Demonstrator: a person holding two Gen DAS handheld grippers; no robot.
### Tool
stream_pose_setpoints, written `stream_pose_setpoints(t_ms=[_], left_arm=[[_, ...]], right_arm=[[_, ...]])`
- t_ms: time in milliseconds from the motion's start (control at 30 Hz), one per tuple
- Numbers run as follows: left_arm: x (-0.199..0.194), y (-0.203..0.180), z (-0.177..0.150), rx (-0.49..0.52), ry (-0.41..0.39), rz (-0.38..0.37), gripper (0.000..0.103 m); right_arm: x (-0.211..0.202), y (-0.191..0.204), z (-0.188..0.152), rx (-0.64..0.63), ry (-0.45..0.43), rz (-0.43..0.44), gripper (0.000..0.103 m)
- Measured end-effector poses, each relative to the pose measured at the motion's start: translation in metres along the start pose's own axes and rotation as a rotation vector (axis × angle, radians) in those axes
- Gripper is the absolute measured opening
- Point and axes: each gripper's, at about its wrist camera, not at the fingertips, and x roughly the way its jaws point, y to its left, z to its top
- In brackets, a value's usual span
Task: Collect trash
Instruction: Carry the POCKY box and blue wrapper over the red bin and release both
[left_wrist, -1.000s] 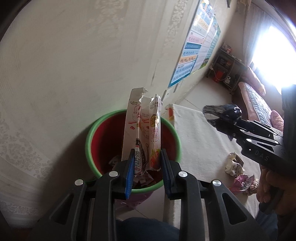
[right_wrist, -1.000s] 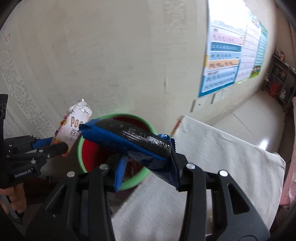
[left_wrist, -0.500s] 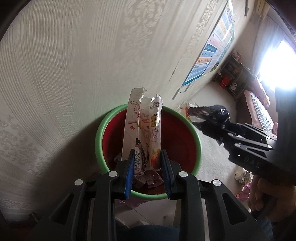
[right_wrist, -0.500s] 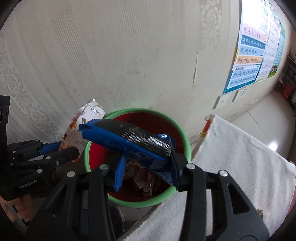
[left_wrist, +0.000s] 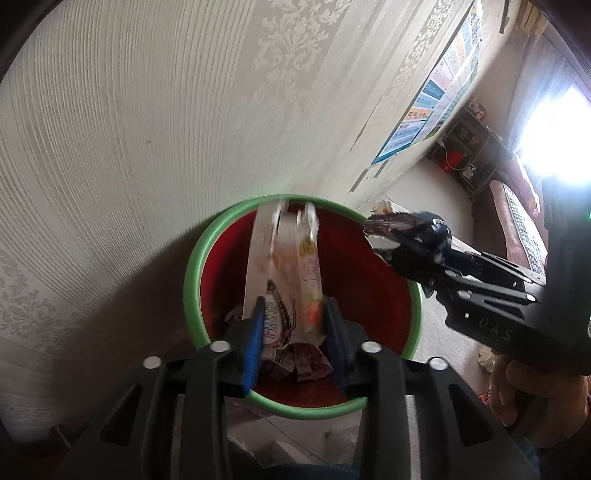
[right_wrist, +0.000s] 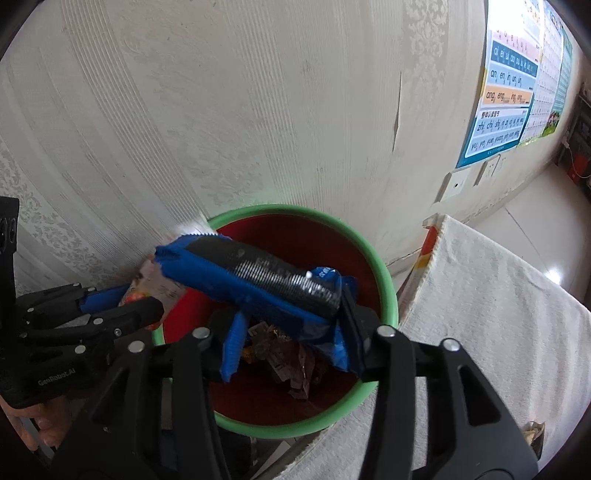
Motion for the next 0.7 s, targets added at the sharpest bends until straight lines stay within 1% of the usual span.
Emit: stream_pose_setpoints(t_ms=[33,67,100,133,167,233,300,333,400,467,533,600,700], left_arm=[[0.002,0.001,0.0,-0.006,0.003,-0.002,0.039],[0.004,0.002,0.0,-0.011,0.009,-0.006,0.042],[0.007,0.003,-0.001,-0.018,0.017,-0.012,0.049],[0.008,0.004,-0.001,-0.022,0.015,-0.01,0.055],[0.007,0.004,-0.002,-0.026,0.008,-0.007,0.058],[0.007,0.005,-0.004,-0.033,0.004,-0.005,0.07],[0.006,0.006,-0.005,-0.04,0.004,-0.001,0.075],[0.006,0.007,-0.005,-0.041,0.005,0.0,0.08],[0.003,0.007,-0.007,-0.034,-0.001,0.013,0.086],[-0.001,0.003,-0.007,-0.023,-0.011,0.025,0.09],[-0.005,-0.001,-0.005,-0.016,-0.019,0.035,0.095],[-0.009,-0.008,-0.004,-0.011,-0.029,0.028,0.095],[-0.017,-0.019,-0.01,0.019,-0.036,0.026,0.095]], right_arm=[[0.001,0.0,-0.001,-0.002,0.002,-0.003,0.051],[0.002,-0.001,-0.002,-0.005,0.005,-0.01,0.057],[0.002,-0.001,-0.002,-0.008,0.006,-0.015,0.067],[0.002,-0.002,-0.003,-0.007,0.005,-0.019,0.074],[0.001,-0.004,-0.004,0.0,0.002,-0.02,0.076],[-0.001,-0.007,-0.004,0.009,0.0,-0.026,0.085],[-0.004,-0.01,-0.005,0.021,-0.006,-0.026,0.09],[-0.005,-0.011,-0.005,0.028,-0.01,-0.028,0.092],[-0.009,-0.013,-0.005,0.041,-0.002,-0.04,0.094],[-0.015,-0.014,-0.006,0.048,0.001,-0.056,0.098],[-0.024,-0.015,-0.008,0.053,-0.007,-0.073,0.098],[-0.034,-0.018,-0.014,0.062,-0.013,-0.087,0.098],[-0.05,-0.022,-0.025,0.06,-0.051,-0.07,0.098]])
